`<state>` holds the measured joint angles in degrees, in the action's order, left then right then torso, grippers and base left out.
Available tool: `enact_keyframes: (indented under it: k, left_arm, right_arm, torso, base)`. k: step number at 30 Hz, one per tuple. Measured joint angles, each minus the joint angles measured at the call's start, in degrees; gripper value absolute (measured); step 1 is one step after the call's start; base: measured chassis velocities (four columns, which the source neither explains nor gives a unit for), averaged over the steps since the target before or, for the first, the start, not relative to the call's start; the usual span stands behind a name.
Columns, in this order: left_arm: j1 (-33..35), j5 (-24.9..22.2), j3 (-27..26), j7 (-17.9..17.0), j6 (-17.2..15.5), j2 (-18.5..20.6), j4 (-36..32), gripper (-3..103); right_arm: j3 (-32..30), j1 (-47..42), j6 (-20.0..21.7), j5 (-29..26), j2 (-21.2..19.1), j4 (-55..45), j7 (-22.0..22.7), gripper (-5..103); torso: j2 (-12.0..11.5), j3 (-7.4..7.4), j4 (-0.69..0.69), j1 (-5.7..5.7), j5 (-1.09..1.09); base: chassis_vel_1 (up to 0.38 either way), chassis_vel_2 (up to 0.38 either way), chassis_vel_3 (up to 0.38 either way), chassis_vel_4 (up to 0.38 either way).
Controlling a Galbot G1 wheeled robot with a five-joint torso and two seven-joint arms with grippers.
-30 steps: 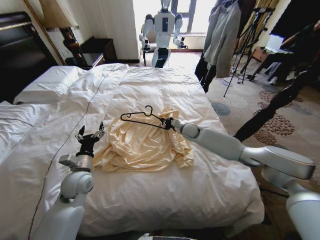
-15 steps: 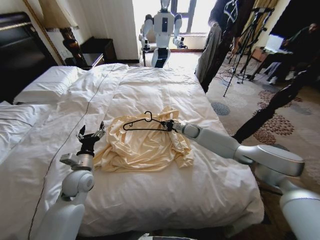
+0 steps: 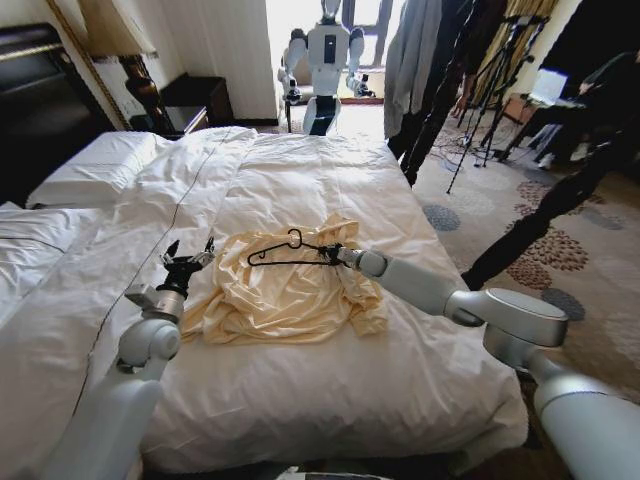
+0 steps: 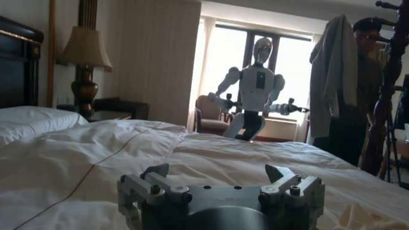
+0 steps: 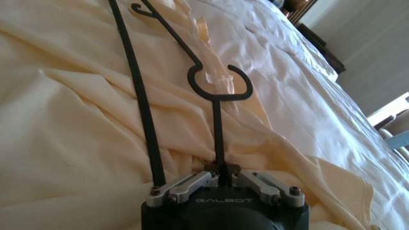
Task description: Pick up the clothes from the bed and hang them on the clothes hanger.
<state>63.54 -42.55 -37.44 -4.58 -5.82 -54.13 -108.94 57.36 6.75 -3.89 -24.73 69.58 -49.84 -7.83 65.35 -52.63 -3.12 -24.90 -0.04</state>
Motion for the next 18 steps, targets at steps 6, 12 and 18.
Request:
enact_keyframes:
  k: [6, 12, 18]
  left_arm:
    - [-7.2, -5.5, 5.0, 3.7, -1.9, 5.5, 9.3, 100]
    - [-12.4, -7.0, 9.7, 6.1, -3.5, 7.4, 21.0, 100]
    - [-21.1, -6.0, 17.3, 8.6, -2.7, 6.1, 32.4, 100]
  right_arm:
    - [0.0, -0.1, -0.1, -0.1, 3.0, 2.3, -0.1, 8]
    - [-0.3, 0.4, -2.2, 0.2, 10.0, 8.0, -1.9, 26]
    - [-0.4, 0.2, -2.2, 0.3, 9.5, 7.5, -1.9, 47]
  torso:
    - [0.0, 0.0, -0.07, -0.01, 0.0]
    - [0.0, -0.01, 0.13, -0.01, -0.03]
    - [0.0, -0.01, -0.03, -0.01, 0.04]
  base:
    - [0.0, 0.0, 0.0, 0.0]
    - [0.0, 0.0, 0.0, 0.0]
    - [0.0, 0.0, 0.0, 0.0]
